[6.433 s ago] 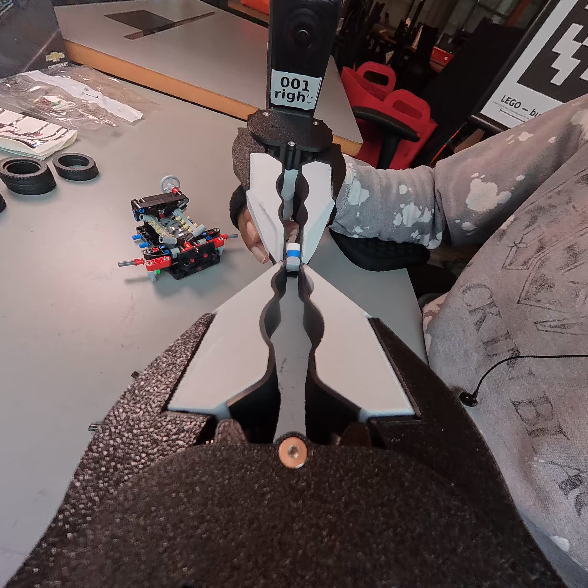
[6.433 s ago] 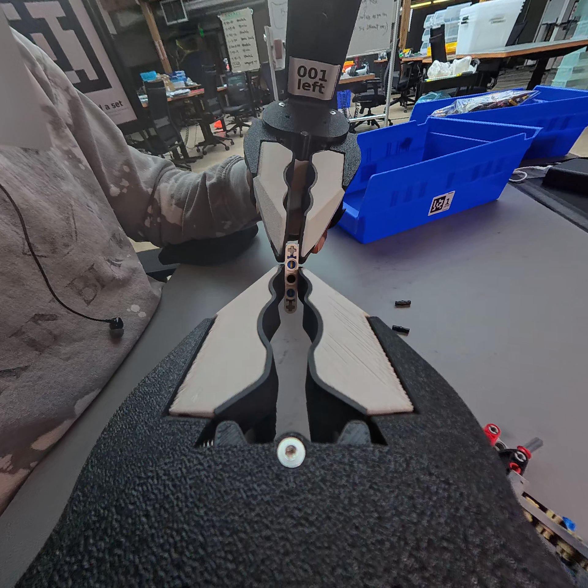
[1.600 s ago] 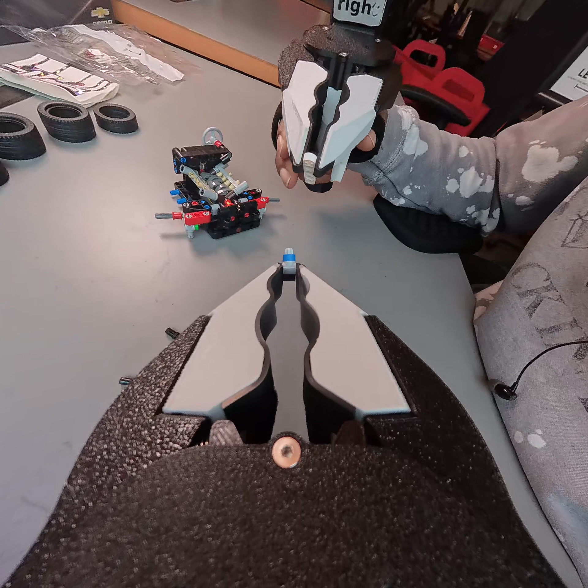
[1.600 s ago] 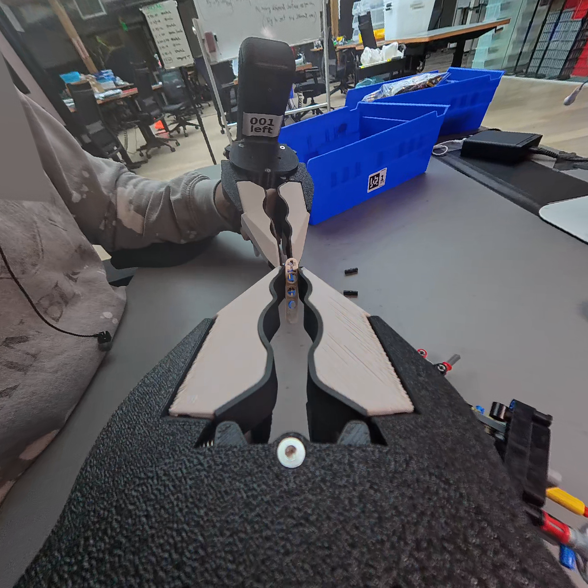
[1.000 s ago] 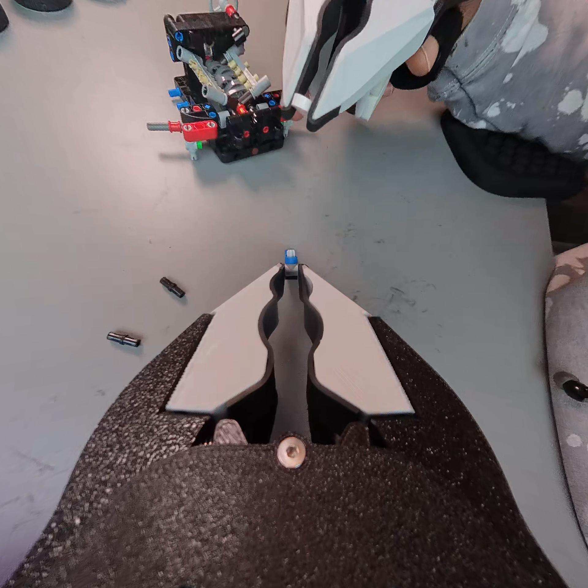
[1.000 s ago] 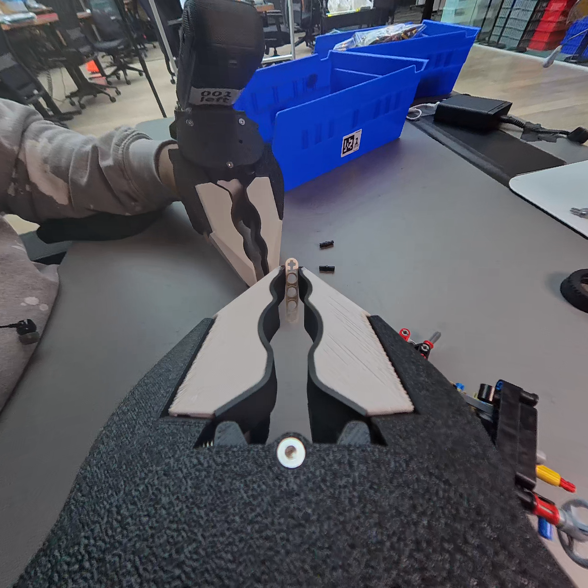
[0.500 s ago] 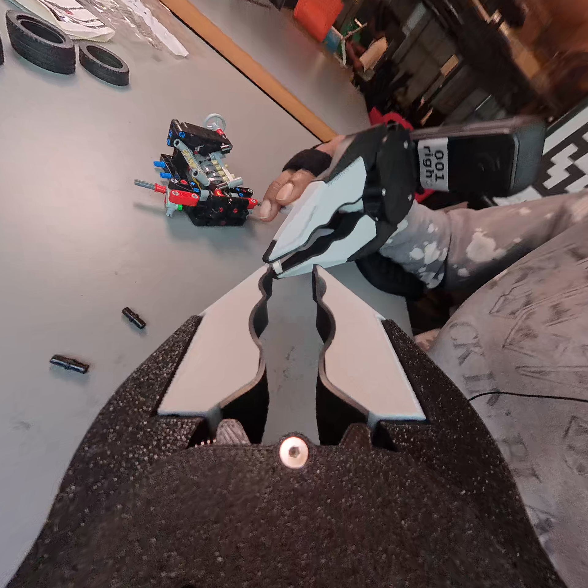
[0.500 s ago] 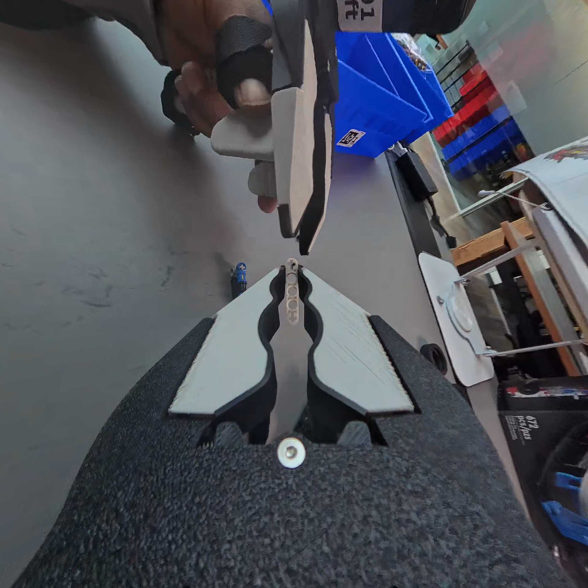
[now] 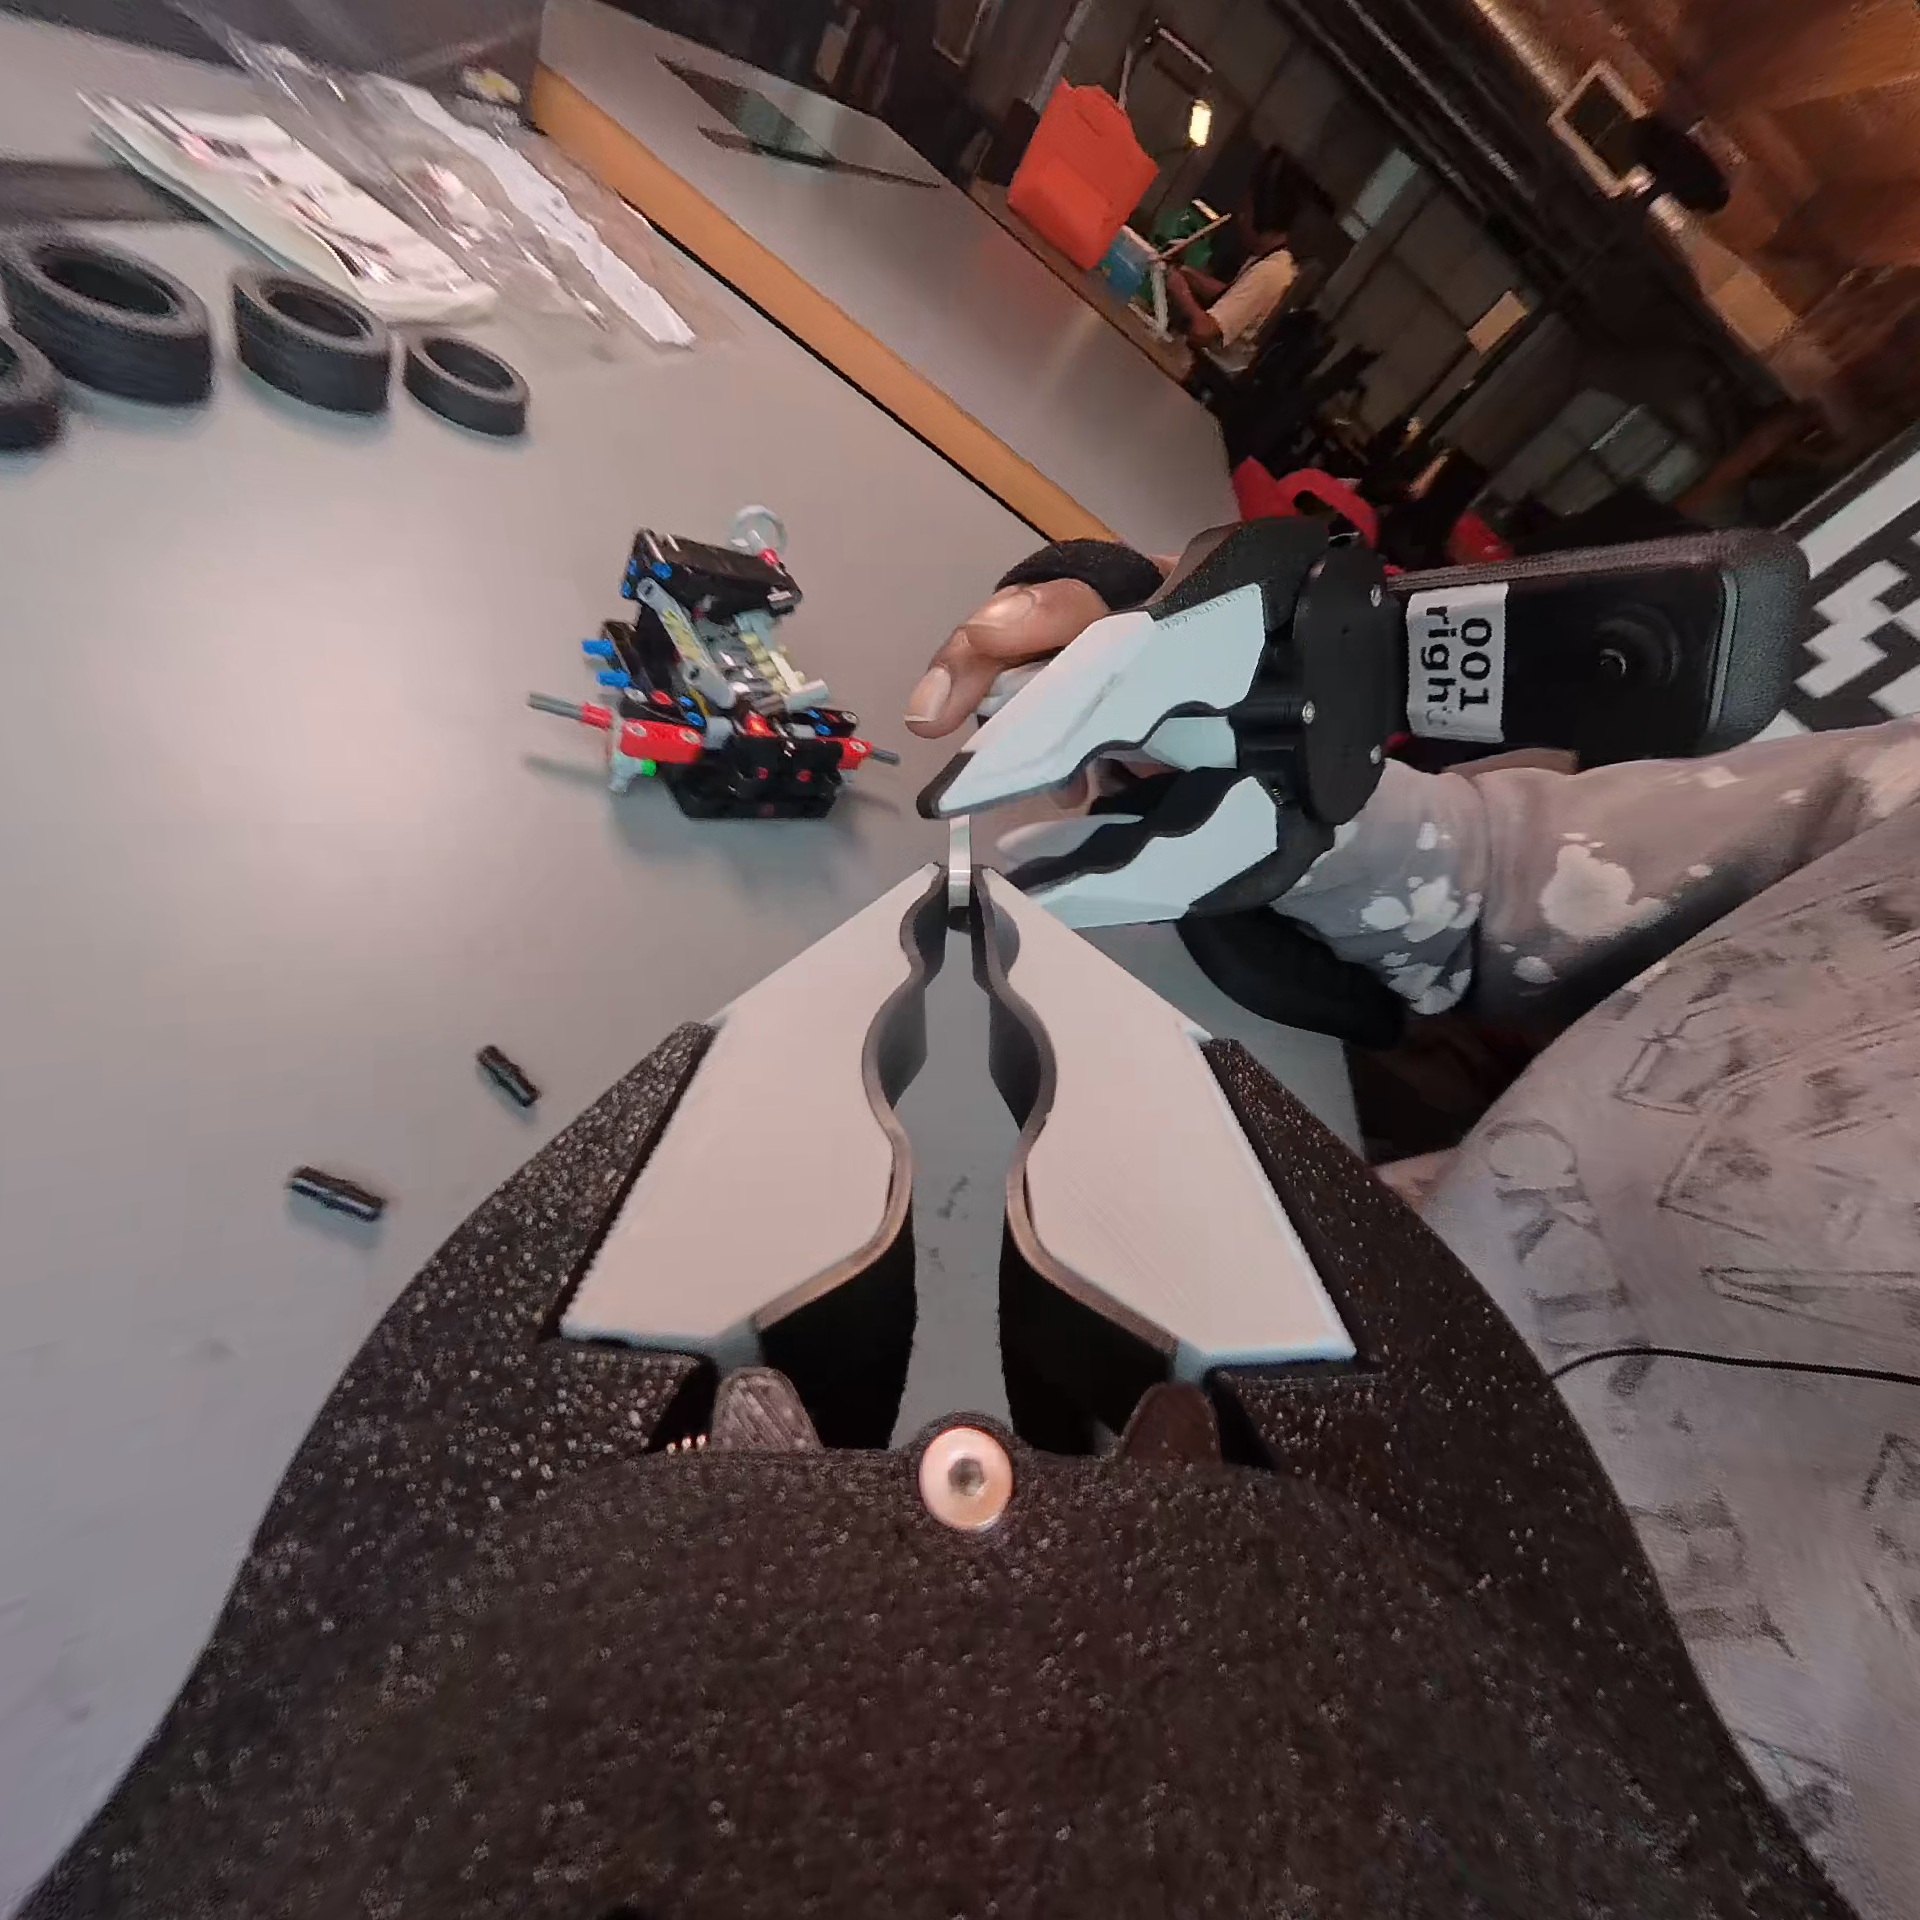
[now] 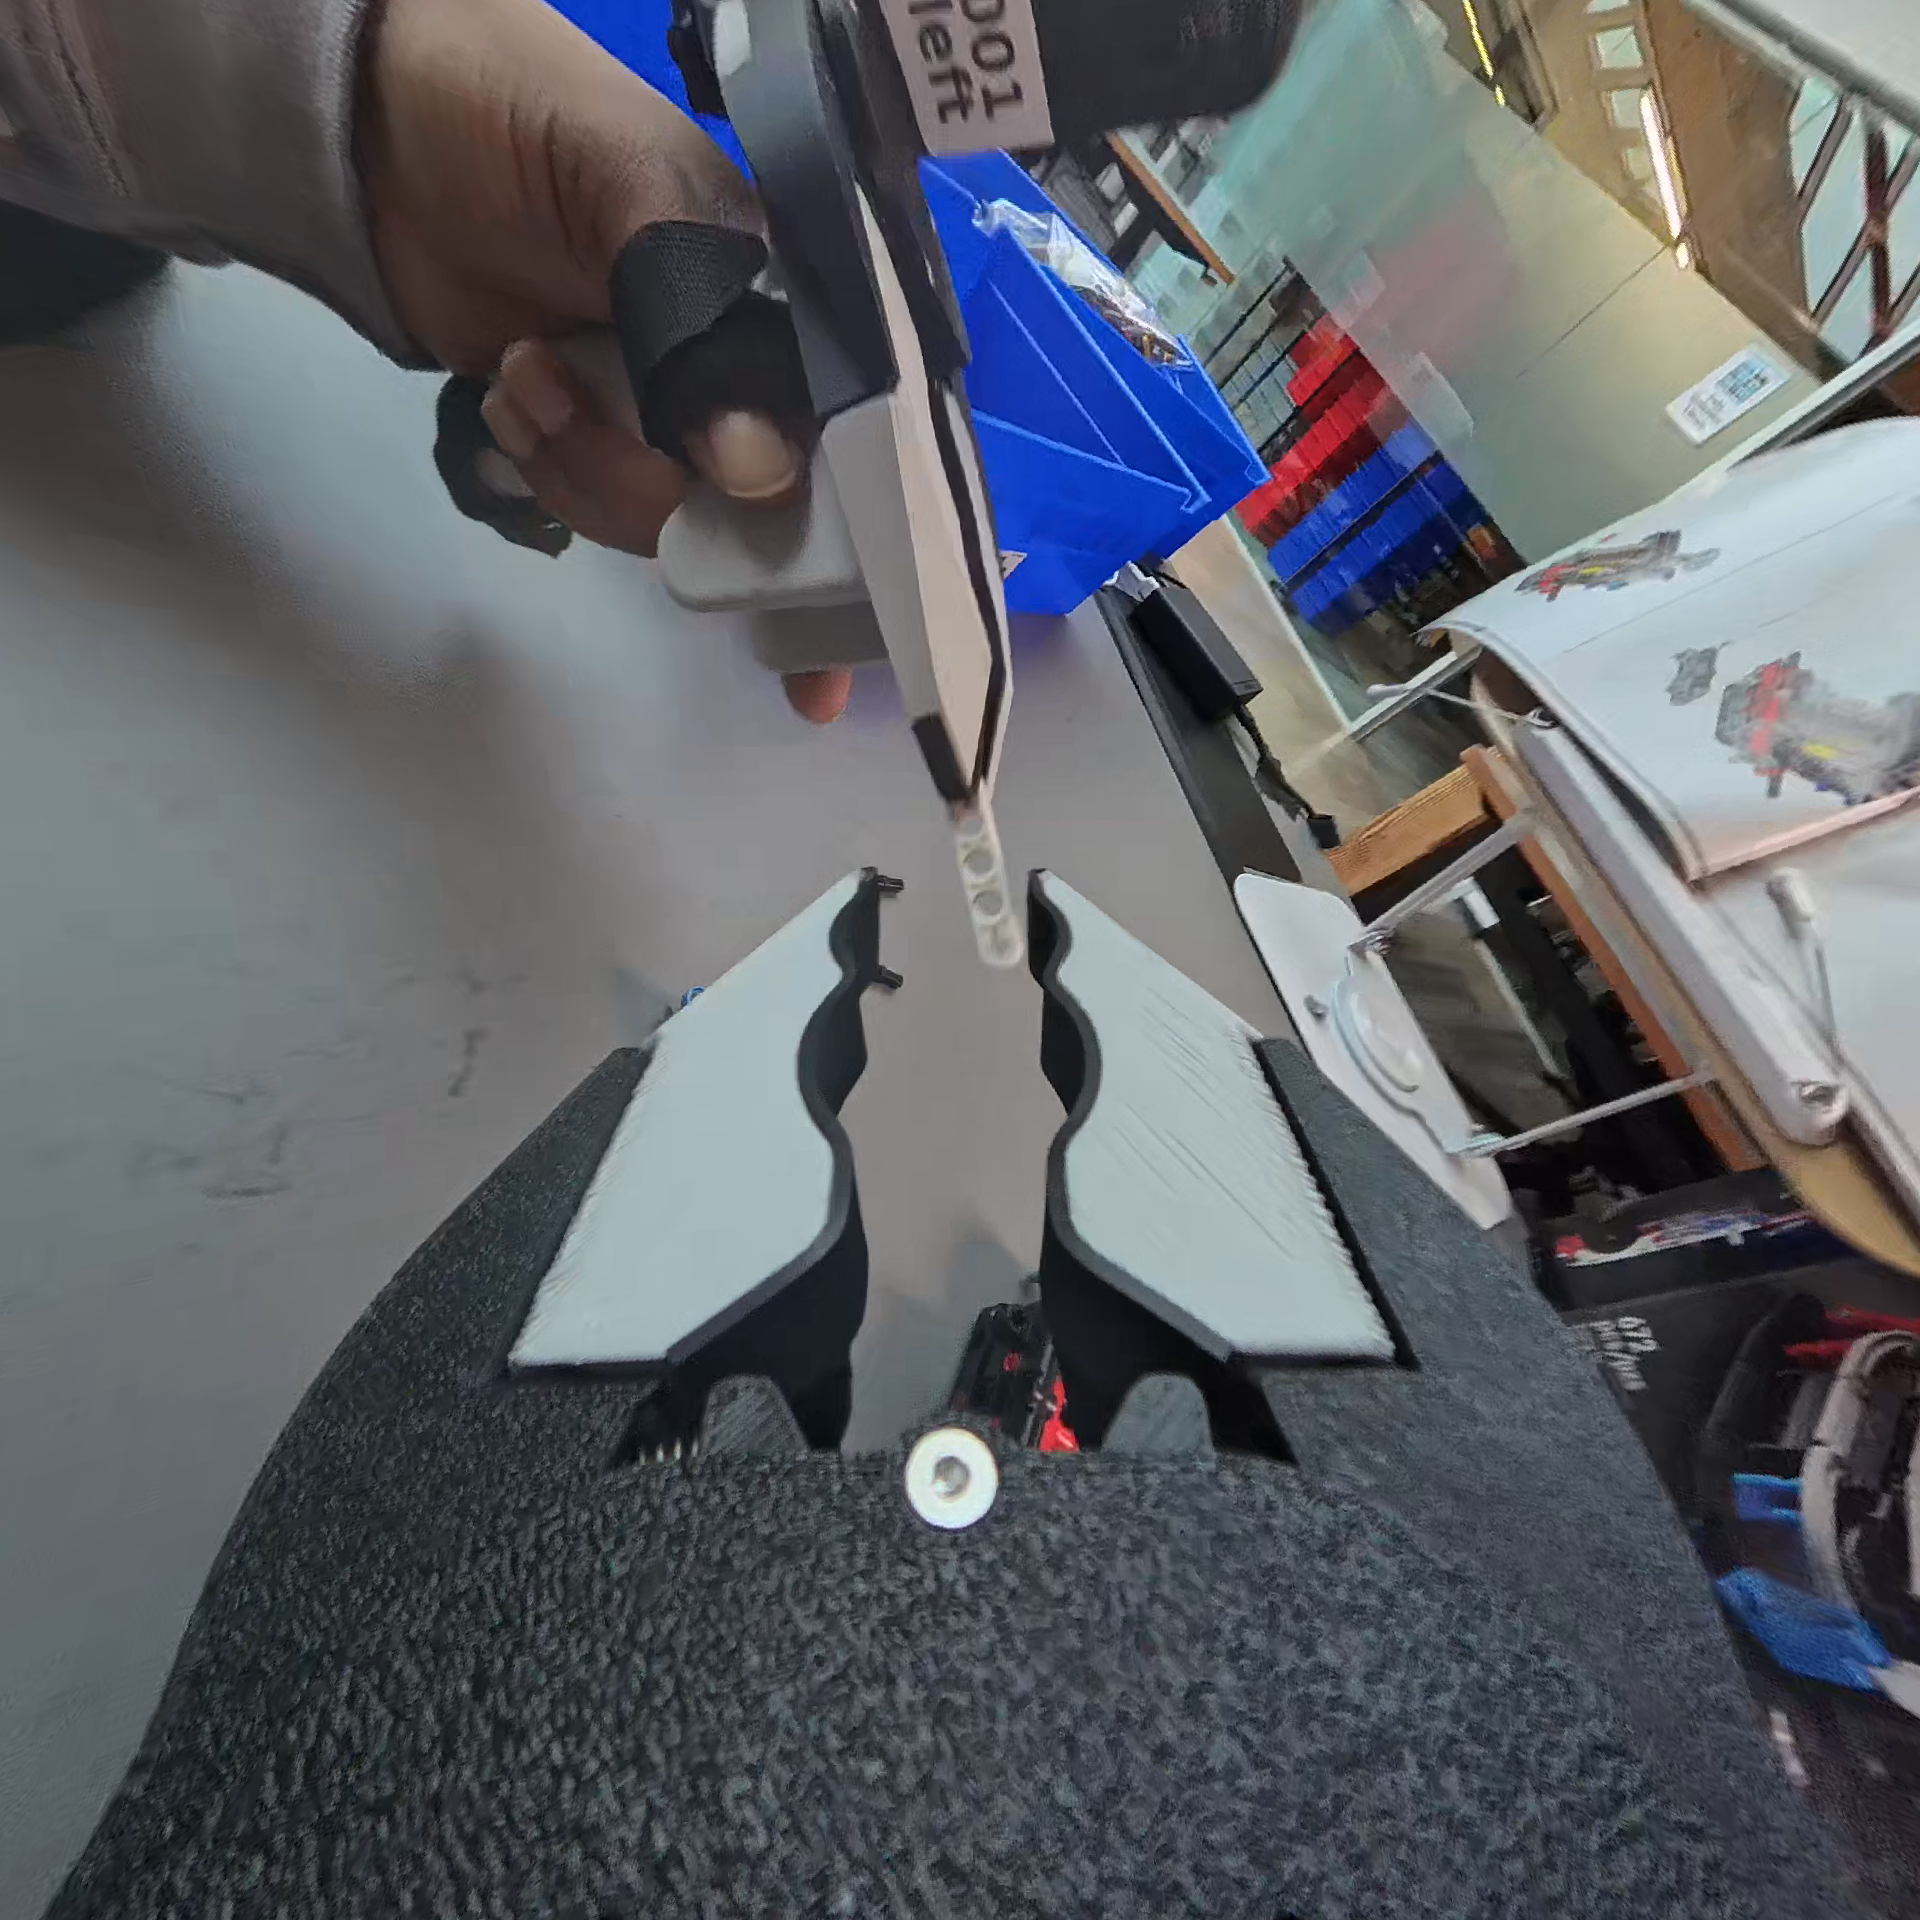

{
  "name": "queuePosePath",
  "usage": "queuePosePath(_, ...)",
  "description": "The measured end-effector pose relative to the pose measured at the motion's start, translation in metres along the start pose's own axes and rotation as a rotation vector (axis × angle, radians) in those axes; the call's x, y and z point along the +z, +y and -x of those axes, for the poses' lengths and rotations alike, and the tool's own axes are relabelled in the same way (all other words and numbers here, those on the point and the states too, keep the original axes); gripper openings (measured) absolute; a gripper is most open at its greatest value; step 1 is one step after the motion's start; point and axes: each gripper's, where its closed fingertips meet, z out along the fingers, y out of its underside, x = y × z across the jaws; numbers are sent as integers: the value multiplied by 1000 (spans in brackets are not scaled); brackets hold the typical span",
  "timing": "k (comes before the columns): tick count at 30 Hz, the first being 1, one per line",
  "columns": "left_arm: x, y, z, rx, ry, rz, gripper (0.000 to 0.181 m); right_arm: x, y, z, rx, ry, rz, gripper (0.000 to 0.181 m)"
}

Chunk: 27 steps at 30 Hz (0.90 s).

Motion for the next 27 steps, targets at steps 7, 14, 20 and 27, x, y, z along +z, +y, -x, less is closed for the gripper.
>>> queuePosePath(7, -143, -72, 59, 394, -806, -31, 3, -11, 52, 38, 347, -384, 216, 39)
queuePosePath(14, -207, -26, 132, 228, -1104, 162, 4, 6, 69, 62, 318, -435, 343, 29)
queuePosePath(20, -157, -57, 86, 473, -927, 49, 25, 5, 62, 60, 306, -427, 289, 7)
queuePosePath(27, -19, 12, -16, 576, -149, 183, 43, -5, 18, 41, 240, -357, 38, 7)
